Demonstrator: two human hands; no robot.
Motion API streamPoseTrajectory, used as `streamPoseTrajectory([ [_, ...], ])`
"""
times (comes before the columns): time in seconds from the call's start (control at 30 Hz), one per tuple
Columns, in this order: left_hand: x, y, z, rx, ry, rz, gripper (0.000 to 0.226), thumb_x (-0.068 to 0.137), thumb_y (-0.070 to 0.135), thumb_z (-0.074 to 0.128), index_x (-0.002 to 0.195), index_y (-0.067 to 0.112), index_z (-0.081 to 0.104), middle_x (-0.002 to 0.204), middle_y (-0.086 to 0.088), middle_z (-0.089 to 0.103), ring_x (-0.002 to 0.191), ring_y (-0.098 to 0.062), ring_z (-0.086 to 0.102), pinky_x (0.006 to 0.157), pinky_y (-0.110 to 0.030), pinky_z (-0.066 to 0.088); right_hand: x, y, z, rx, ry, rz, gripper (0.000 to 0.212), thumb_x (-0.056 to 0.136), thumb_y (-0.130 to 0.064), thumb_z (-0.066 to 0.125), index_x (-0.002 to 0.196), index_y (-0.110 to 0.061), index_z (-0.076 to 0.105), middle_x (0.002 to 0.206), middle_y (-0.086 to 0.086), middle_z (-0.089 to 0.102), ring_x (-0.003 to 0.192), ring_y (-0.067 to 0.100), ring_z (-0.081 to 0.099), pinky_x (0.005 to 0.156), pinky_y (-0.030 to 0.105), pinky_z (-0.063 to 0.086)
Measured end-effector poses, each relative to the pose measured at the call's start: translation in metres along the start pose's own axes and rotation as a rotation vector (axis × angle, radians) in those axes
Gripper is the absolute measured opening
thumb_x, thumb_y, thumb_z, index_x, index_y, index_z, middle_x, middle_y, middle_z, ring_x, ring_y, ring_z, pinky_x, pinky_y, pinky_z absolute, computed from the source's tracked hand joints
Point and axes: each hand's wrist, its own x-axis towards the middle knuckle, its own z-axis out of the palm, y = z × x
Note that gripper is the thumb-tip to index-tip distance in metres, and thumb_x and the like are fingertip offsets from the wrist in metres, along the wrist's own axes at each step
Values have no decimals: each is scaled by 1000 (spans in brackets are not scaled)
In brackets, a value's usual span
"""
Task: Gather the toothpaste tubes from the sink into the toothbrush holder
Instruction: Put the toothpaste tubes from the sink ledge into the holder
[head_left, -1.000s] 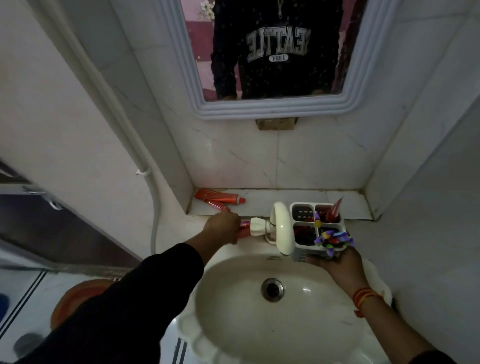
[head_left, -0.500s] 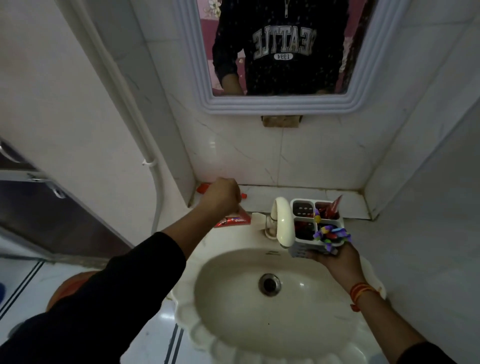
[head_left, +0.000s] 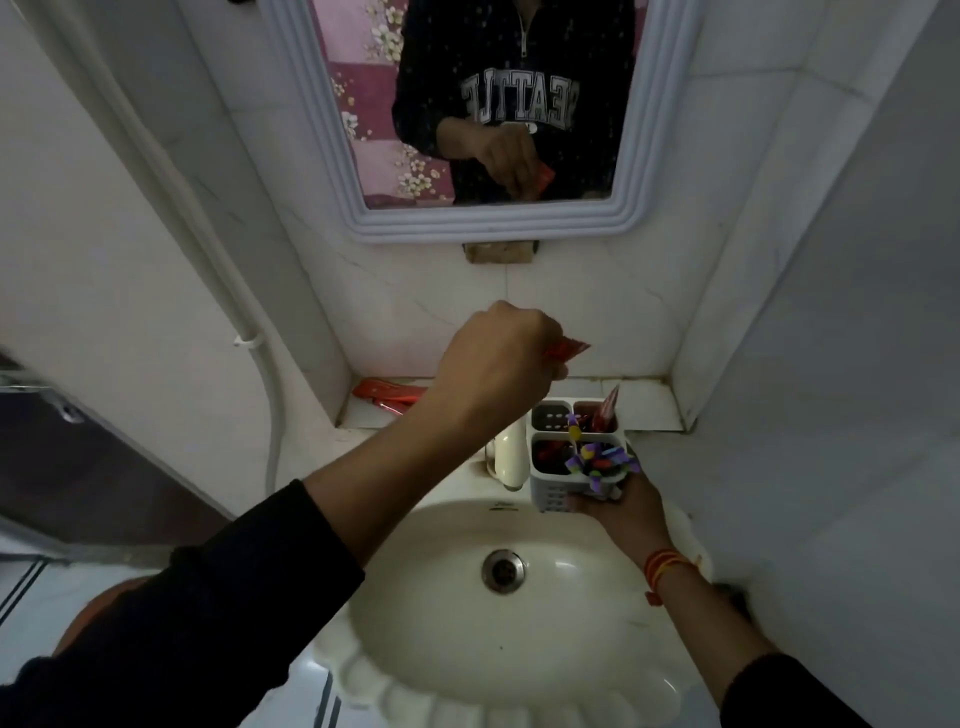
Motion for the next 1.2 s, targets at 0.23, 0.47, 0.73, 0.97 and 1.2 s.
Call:
streamPoseTrajectory([
  [0.23, 1, 17, 8, -128, -126, -70, 23, 86, 31, 76, 106, 20, 80, 94, 1, 78, 78, -12, 70, 76, -29, 59, -1, 3, -3, 12, 0, 11, 74, 61, 0, 90, 125, -13, 56, 110, -4, 65, 98, 5, 59, 72, -7, 41],
  [0.47, -4, 10, 55, 118, -327, -64, 24, 86, 35, 68, 104, 23, 80, 97, -3, 76, 102, -27, 64, 81, -36, 34, 2, 10, -2, -8, 13, 22, 73, 58, -4, 92, 117, -26, 55, 113, -1, 67, 110, 18, 62, 82, 13, 46],
  [0.73, -3, -51, 41, -402, -102, -306, 28, 94, 35, 69, 111, 14, 79, 109, 1, 78, 81, -1, 63, 72, -7, 43, 1, 10, -4, 19, -20, -11, 77, 62, 1, 89, 129, -17, 53, 113, -1, 67, 106, 13, 61, 73, -5, 44],
  [0.97, -26, -143, 108, -85, -369, -466, 28, 91, 11, 63, 114, 6, 77, 118, -12, 75, 109, -27, 70, 96, -29, 52, 1, 9, -3, 23, -14, -1, 74, 62, 6, 87, 120, -25, 53, 107, -6, 68, 100, 13, 64, 75, 7, 52],
  [1.2, -46, -171, 151, 86, -516, -437, 41, 84, 9, 59, 123, 14, 68, 127, -18, 62, 113, -34, 63, 90, -38, 53, 1, 13, -4, 2, -31, 45, 72, 64, 1, 88, 125, -18, 55, 106, -9, 68, 95, -10, 58, 70, 0, 48],
])
